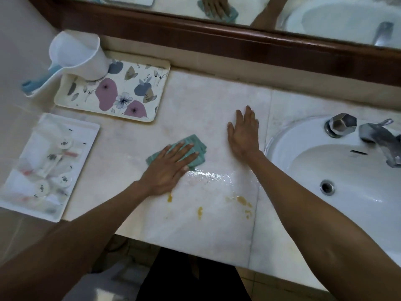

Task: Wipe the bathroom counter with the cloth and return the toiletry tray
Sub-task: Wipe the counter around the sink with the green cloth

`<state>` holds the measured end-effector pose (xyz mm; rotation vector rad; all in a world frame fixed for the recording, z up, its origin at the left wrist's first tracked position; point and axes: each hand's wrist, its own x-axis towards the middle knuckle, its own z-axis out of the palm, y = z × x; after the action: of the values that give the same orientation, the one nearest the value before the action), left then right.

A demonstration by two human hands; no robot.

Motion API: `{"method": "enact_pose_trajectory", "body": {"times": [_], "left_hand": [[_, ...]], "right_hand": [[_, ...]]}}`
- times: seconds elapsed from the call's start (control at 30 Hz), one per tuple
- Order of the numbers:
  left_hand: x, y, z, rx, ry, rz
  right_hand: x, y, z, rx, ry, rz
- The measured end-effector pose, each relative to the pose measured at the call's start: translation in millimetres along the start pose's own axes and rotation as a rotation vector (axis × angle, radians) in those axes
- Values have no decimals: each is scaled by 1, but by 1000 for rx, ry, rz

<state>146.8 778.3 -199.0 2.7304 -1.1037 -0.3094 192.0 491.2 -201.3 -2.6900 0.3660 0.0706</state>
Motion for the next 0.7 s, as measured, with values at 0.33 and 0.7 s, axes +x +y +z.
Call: {"method": "enact_pose_trajectory", "body": {"times": [0.33, 0.7], "left_hand": [[78, 17, -3, -111, 108, -448], [-66, -47, 0, 60, 45, -224]], "right_hand": [[-19, -2, 7, -21, -4, -41], [-42, -27, 9, -51, -84, 27]]}}
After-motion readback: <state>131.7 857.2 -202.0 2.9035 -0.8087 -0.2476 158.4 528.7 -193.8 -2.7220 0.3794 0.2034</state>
